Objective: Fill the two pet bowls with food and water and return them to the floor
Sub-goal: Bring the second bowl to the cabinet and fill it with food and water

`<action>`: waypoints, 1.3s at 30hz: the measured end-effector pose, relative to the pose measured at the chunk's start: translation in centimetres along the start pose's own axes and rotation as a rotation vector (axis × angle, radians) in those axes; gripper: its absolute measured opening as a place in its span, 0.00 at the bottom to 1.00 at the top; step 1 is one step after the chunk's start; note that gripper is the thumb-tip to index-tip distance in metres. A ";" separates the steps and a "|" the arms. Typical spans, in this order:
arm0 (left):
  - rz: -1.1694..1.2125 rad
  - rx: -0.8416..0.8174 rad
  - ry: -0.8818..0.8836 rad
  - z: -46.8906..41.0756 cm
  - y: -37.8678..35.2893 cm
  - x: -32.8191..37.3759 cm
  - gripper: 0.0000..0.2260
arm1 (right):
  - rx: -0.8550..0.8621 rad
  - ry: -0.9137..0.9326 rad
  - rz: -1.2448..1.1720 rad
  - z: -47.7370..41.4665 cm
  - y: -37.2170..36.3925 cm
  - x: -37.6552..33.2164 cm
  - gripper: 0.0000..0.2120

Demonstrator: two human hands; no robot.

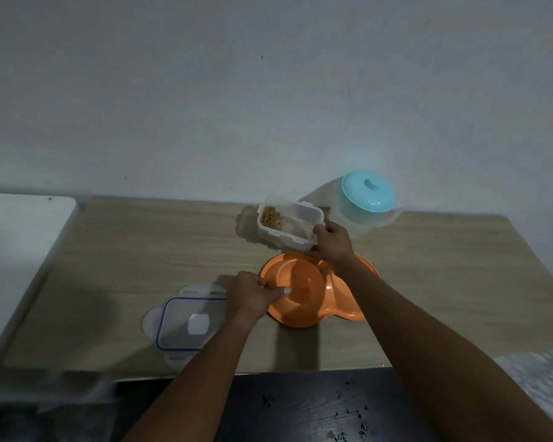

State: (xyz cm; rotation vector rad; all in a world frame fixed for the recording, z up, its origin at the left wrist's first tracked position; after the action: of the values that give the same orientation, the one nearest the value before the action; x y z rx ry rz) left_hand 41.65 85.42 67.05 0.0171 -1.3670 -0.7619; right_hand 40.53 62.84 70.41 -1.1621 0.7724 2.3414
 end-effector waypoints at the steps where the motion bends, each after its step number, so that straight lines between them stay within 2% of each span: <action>1: -0.002 0.004 0.002 0.0 0.0 -0.1 0.14 | -0.005 -0.012 -0.055 0.6 0.7 0.2 0.08; 5: 0.007 0.035 0.002 0.3 0.2 -0.3 0.19 | -0.075 -0.062 -0.271 3.3 3.2 1.2 0.03; 10: 0.013 0.028 0.040 0.5 0.1 -0.6 0.20 | -0.168 -0.107 -0.410 6.4 6.1 2.8 0.07; 12: 0.017 0.021 0.063 0.6 0.0 -0.4 0.21 | -0.161 -0.081 -0.391 7.4 7.2 3.3 0.11; 15: 0.059 0.021 0.114 0.9 0.1 -0.5 0.17 | -0.103 -0.035 -0.370 8.7 9.0 4.0 0.13; 17: 0.102 0.025 0.131 1.0 0.1 -0.7 0.19 | -0.043 0.002 -0.366 9.4 10.1 4.0 0.14; 23: 0.138 0.062 0.163 1.9 -0.3 -0.8 0.16 | 0.078 0.172 -0.171 11.0 12.4 3.0 0.16; 27: 0.088 0.098 0.125 2.4 -0.6 -0.8 0.20 | 0.155 0.302 0.028 12.0 12.5 2.2 0.17; 30: 0.066 0.103 0.127 2.4 -0.7 -0.6 0.14 | 0.176 0.376 0.133 12.8 12.0 1.4 0.18; 39: 0.123 0.098 0.146 2.2 -1.0 -1.2 0.11 | 0.218 0.476 0.235 14.1 11.2 0.4 0.19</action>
State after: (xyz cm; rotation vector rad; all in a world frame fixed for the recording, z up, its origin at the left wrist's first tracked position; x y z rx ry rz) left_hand 39.25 86.16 66.15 0.0635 -1.2532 -0.5794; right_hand 25.58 63.32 80.42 -1.6243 1.3550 2.1005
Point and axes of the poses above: each hand's wrist, its own z-axis away from the middle knuckle, its own y-axis out of the back of the hand, x = y × z, the point moved 9 cm from there along -z, towards the middle knuckle, and after that the axes turned 11 degrees about -y, right-handed, at the moved point
